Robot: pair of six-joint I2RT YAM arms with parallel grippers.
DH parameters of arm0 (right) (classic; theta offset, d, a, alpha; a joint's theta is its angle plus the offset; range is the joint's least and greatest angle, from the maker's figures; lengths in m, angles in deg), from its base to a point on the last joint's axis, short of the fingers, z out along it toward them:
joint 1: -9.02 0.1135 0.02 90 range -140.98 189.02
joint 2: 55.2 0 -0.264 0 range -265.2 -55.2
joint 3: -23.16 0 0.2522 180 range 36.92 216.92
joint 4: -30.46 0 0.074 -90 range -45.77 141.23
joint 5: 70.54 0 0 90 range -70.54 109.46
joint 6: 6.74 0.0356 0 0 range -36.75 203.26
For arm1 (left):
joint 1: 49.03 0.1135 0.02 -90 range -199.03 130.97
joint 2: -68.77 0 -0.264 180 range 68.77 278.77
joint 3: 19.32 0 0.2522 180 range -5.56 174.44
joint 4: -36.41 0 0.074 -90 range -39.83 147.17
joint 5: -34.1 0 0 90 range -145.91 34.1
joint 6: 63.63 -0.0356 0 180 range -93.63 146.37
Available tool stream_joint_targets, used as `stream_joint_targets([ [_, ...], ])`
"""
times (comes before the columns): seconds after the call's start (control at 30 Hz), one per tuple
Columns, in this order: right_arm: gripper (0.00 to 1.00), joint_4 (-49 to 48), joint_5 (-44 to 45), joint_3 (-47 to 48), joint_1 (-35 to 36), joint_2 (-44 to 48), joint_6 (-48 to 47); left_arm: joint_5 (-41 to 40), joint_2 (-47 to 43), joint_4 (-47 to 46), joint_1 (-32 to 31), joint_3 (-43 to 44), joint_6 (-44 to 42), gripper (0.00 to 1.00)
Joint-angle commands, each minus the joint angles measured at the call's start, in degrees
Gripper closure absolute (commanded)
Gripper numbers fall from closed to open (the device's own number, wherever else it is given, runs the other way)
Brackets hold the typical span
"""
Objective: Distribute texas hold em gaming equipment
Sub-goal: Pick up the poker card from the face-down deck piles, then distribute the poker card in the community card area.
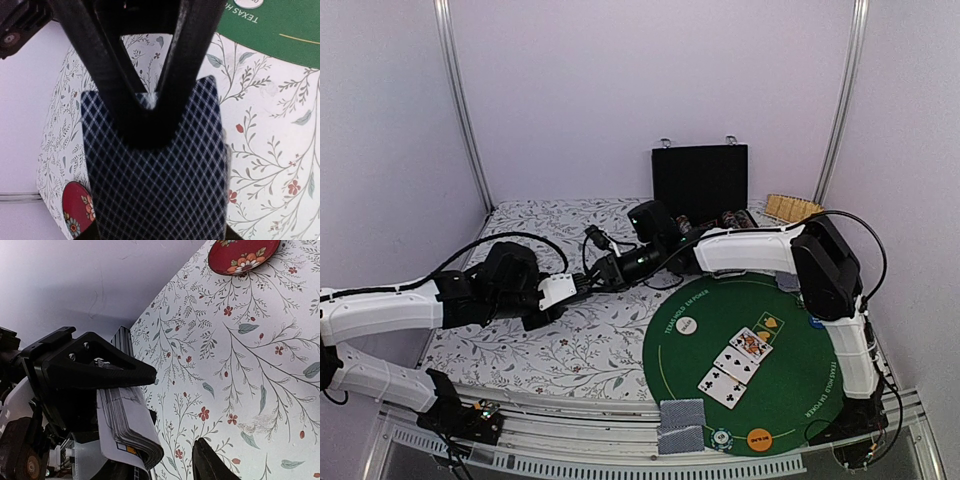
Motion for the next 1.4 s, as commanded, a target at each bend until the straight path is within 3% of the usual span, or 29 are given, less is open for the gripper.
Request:
stream_joint_targets([
  [0.0,0.61,3.69,3.5,-1.25,-0.49,3.37,-2.44,0.22,0.07,-1.26,-0.58,0.08,-0.25,0.54],
  [0.23,0.8,6.91,2.34,1.14,-0.29,4.36,-3.24,0.28,0.09,-1.24,-0.53,0.02,-0.32,0.54],
  [0.37,0.95,9.68,2.84,2.57,-0.36,5.18,-3.87,0.24,0.09,-1.2,-0.55,-0.03,-0.35,0.54],
  [0.67,0.98,16.39,7.45,1.92,-1.28,9.29,-6.55,0.18,0.09,-1.0,-0.53,-0.1,-0.34,0.54],
  [0.8,0.98,14.84,5.85,-2.45,-2.97,14.54,-5.5,0.19,0.02,-0.97,-0.56,-0.12,-0.34,0.54],
  [1.03,0.98,5.16,6.17,-24.34,-11.93,32.78,4.32,0.17,0.01,-0.89,-0.52,-0.03,-0.34,0.54],
  [1.23,0.98,4.12,13.58,-43.78,-19.94,47.56,11.23,0.4,0.01,-0.78,-0.57,0.19,-0.25,0.54],
  [1.37,0.98,3.45,17.07,-59.61,-28.88,57.93,17.71,0.49,-0.45,-0.74,-0.64,0.21,-0.17,0.54],
])
